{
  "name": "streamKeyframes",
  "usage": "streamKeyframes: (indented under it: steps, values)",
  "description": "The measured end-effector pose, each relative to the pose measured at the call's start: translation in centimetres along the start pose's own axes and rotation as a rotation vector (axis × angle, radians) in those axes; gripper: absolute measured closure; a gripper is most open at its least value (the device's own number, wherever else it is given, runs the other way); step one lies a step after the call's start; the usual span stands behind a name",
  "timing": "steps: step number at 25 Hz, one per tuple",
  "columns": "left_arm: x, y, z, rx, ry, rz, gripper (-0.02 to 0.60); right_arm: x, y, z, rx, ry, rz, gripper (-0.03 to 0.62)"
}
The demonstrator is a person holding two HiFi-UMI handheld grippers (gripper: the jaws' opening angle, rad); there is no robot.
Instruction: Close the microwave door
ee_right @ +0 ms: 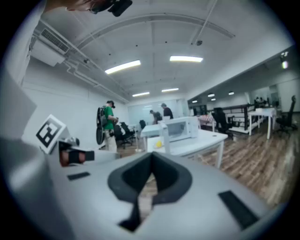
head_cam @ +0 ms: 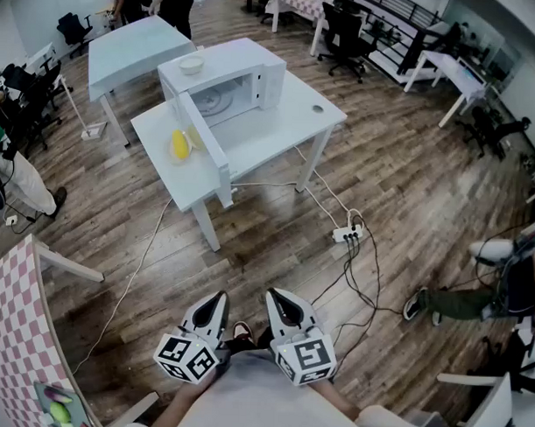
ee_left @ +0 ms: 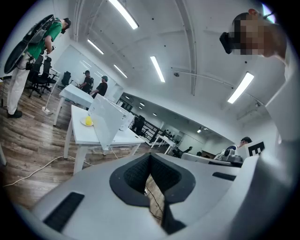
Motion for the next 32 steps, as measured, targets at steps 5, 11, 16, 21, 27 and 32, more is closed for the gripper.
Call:
streamKeyframes:
  steps: [5, 11, 16, 21, 27, 32]
  values:
    - [-0.5, -0.9, -0.7, 0.008, -0.021, 0.017, 0.565, -1.2, -0.8, 0.4, 0.009, 0.004, 0.012, 0.571]
    - [-2.4, -1.5, 0.4, 0.003, -0.016, 0.022, 0.565, -2.2, -1.8, 2.1, -0.001, -0.007, 0.015, 0.571]
    - [-4.9, -2.3, 1.5, -0.026, -0.023, 0.017, 0.565, -3.4, -3.0, 4.0, -0.01, -0.062, 0.026, 0.571]
    - [-7.2, -2.8, 2.2, -0.036, -0.054, 0.016, 0.565, -4.4, -3.9, 6.0, -0.018, -0.143, 0.036, 0.571]
    - [-10.6, -3.8, 4.0, -0.052, -0.081, 0.024, 0.565, -5.6, -5.3, 9.3, -0.036, -0.219, 0.075, 0.571]
    - [-13.1, -3.4, 5.1, -0.072, -0.096, 0.028, 0.565, -6.1, -5.4, 11.6, -0.041, -0.29, 0.08, 0.571]
Point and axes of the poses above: the fingertips, and each gripper's own axes: x backward along the fingers, z to its right, y out of its underside, the point moved 6 cm from there along x, backward along the fingers, and after that the axes turned 5 degrees about x, right-handed, at the moved point
